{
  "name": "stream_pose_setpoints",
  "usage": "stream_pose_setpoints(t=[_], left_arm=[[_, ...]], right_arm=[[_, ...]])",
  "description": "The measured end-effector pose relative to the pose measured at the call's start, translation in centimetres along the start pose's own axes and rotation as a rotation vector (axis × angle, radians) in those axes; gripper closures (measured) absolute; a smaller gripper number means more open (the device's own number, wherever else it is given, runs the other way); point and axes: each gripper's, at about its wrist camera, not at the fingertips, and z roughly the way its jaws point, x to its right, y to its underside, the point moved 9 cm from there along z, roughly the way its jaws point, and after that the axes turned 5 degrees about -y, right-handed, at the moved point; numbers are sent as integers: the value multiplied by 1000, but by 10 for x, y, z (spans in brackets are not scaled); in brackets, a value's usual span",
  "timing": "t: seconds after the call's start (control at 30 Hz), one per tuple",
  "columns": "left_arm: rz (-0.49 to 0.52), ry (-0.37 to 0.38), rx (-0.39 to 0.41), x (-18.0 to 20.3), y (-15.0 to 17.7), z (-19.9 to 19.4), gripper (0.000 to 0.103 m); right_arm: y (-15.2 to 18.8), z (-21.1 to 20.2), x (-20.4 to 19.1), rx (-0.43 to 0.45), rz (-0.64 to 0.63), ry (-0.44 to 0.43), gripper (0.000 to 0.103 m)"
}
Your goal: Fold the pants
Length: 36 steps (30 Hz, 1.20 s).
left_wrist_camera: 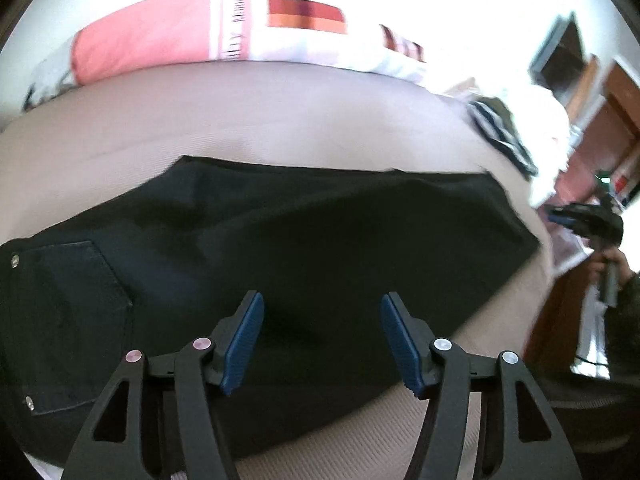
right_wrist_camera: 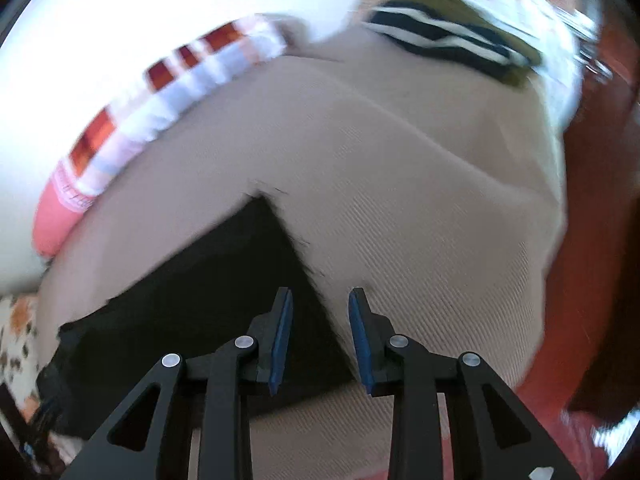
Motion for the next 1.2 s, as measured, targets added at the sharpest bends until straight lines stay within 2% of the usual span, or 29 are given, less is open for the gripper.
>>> stream_pose_setpoints(t=[0.07, 0.17, 0.33, 0.4, 0.5, 0.6, 0.67, 0.8, 1.0, 1.1, 1.2], left_arm=[[-32, -36, 6, -3, -4, 7, 41], [-79, -41, 5, -3, -8, 15, 41], [-124, -69, -20, -8, -12, 30, 41], [-128, -73, -24, -8, -12, 32, 41], [-136, -78, -32, -9, -13, 34, 41], [-137, -81, -46, -8, -14, 39, 41], [-134, -89, -56, -7, -13, 43, 41], [-132, -88, -73, -6, -13, 47, 41], [-132, -94, -92, -7, -13, 53, 41], [-131, -103, -101, -6, -12, 55, 41], [-123, -111, -102, -5, -11, 57, 41]], right_arm=[[-17, 12, -14, -30, -38, -69, 75], [-37, 38, -33, -102, -66, -163, 75], [-60, 82, -42, -207, -57, -210, 77], [-66, 96, -41, -234, -63, -204, 77], [-69, 110, -36, -263, -61, -204, 80], [-67, 117, -37, -296, -55, -248, 84], [-65, 118, -40, -299, -69, -266, 89], [-57, 106, -44, -273, -124, -303, 89], [-37, 95, -62, -268, -299, -330, 89], [-39, 101, -61, -267, -314, -299, 89], [-46, 107, -62, -265, -296, -311, 87]])
